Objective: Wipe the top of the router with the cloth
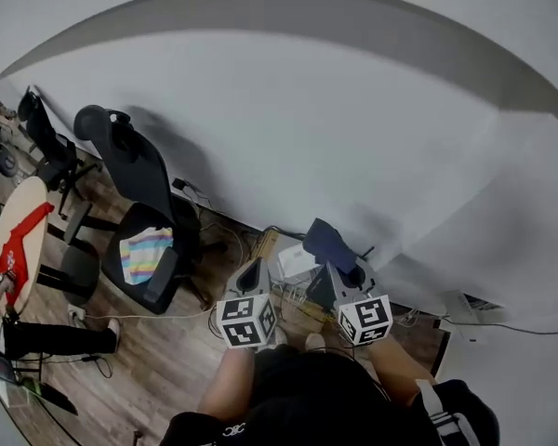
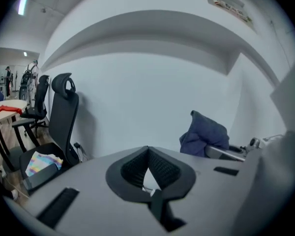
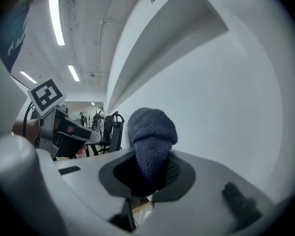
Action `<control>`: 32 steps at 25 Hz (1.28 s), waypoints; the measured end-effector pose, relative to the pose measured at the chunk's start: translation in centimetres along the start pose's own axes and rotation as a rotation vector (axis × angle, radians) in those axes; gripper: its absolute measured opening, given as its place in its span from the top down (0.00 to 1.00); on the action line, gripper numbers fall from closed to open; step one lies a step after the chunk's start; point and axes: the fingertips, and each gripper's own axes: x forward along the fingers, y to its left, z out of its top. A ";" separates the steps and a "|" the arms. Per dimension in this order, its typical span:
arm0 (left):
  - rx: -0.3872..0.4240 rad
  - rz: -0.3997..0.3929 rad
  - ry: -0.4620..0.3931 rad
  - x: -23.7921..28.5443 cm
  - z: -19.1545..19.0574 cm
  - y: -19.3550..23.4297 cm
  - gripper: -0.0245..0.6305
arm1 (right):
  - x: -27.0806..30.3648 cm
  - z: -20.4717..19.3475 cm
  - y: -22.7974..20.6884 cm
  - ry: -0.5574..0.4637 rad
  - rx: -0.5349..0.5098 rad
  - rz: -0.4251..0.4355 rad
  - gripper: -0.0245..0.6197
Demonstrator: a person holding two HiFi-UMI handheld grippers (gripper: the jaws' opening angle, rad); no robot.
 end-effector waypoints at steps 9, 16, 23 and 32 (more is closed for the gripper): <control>0.090 0.014 -0.167 -4.1 8.1 -0.4 0.96 | -1.6 10.4 1.1 -0.222 0.040 0.034 0.87; 0.098 0.008 -0.213 -4.9 11.4 0.6 0.96 | -0.6 13.3 0.4 -0.248 0.047 -0.015 0.87; 0.089 0.005 -0.262 -5.3 12.7 1.3 0.96 | 1.1 14.9 0.0 -0.255 0.026 -0.063 0.87; 0.093 0.039 -0.274 -4.5 12.9 4.9 0.96 | 4.3 14.8 0.1 -0.211 -0.013 -0.106 0.87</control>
